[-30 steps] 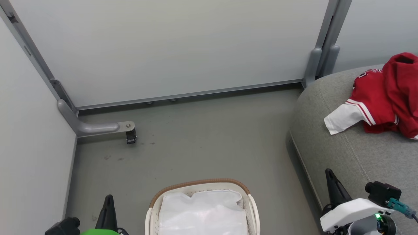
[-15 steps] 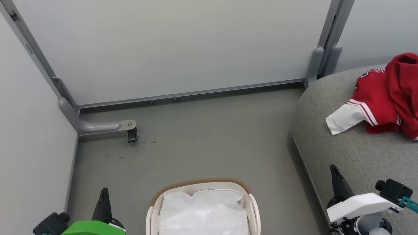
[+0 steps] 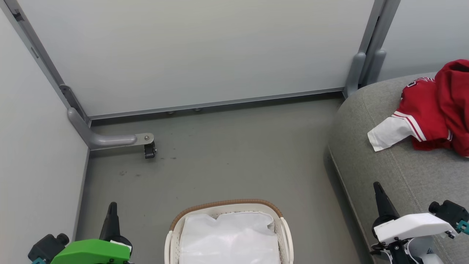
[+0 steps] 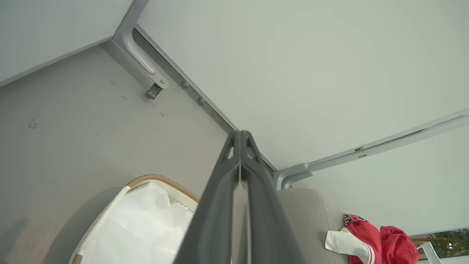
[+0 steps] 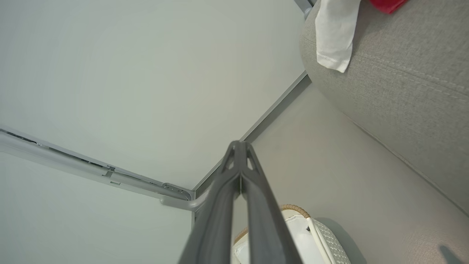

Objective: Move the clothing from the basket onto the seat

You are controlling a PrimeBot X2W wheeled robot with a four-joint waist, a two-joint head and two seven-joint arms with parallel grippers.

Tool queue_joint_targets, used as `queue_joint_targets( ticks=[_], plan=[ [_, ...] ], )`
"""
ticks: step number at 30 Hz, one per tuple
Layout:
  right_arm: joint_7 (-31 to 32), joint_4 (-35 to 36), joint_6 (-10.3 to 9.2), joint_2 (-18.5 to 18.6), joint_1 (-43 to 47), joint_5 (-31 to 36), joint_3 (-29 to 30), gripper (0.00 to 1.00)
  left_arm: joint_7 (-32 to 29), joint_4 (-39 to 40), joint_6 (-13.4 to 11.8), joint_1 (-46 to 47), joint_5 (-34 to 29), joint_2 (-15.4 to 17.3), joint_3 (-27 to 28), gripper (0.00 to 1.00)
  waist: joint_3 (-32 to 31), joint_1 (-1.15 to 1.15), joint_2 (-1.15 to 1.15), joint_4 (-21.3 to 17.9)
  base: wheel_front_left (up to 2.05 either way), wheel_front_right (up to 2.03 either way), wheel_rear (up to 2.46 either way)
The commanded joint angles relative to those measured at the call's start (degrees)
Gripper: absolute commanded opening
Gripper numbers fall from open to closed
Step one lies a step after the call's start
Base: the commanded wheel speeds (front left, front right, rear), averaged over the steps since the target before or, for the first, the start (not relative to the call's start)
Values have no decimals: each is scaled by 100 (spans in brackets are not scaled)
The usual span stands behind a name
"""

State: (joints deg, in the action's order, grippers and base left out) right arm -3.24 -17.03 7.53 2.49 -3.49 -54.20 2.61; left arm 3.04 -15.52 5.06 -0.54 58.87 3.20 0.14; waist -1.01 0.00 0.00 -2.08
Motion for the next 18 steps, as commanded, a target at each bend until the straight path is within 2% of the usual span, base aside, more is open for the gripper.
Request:
queue_joint_targets(
  ticks=[1, 18],
  plan=[
    [46, 94, -3, 33, -146, -194, 35, 0, -40, 65, 47, 161, 177, 11, 58, 0, 3, 0, 0, 5, 0, 0, 0],
    [324, 162, -4, 39, -195, -1249, 144, 0, -310, 95, 114, 330, 1101, -2, 234, 0, 29, 0, 0, 52, 0, 0, 0]
  ],
)
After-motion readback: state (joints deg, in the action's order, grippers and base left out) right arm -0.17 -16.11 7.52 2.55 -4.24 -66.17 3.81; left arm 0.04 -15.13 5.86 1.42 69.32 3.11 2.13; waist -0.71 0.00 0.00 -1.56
